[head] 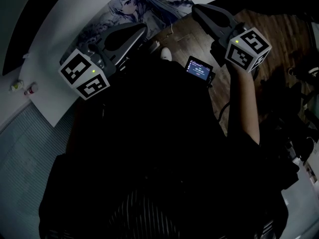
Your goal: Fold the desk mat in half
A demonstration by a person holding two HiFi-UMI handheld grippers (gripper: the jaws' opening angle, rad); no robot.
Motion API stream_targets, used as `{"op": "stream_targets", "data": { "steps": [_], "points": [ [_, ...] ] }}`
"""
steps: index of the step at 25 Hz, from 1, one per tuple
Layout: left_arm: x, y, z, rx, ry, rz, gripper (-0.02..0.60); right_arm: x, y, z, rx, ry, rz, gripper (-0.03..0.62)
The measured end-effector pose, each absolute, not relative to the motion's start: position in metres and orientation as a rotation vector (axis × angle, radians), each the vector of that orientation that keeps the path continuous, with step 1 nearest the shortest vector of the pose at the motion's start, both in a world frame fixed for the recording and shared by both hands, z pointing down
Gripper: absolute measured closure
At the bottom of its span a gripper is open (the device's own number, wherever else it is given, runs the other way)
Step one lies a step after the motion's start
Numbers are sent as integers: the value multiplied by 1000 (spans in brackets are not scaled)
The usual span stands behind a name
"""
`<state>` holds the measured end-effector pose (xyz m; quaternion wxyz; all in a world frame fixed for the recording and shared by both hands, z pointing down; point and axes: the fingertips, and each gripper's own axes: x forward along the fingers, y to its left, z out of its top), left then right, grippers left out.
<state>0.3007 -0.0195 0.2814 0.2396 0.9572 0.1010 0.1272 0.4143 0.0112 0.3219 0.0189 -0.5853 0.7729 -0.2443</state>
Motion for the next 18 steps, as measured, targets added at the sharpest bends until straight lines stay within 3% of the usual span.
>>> {"op": "stream_targets", "data": {
  "steps": [18],
  "points": [
    [257,-96,299,2588,110,373,572,493,-49,443,-2108,2291,-1043,588]
  ]
}}
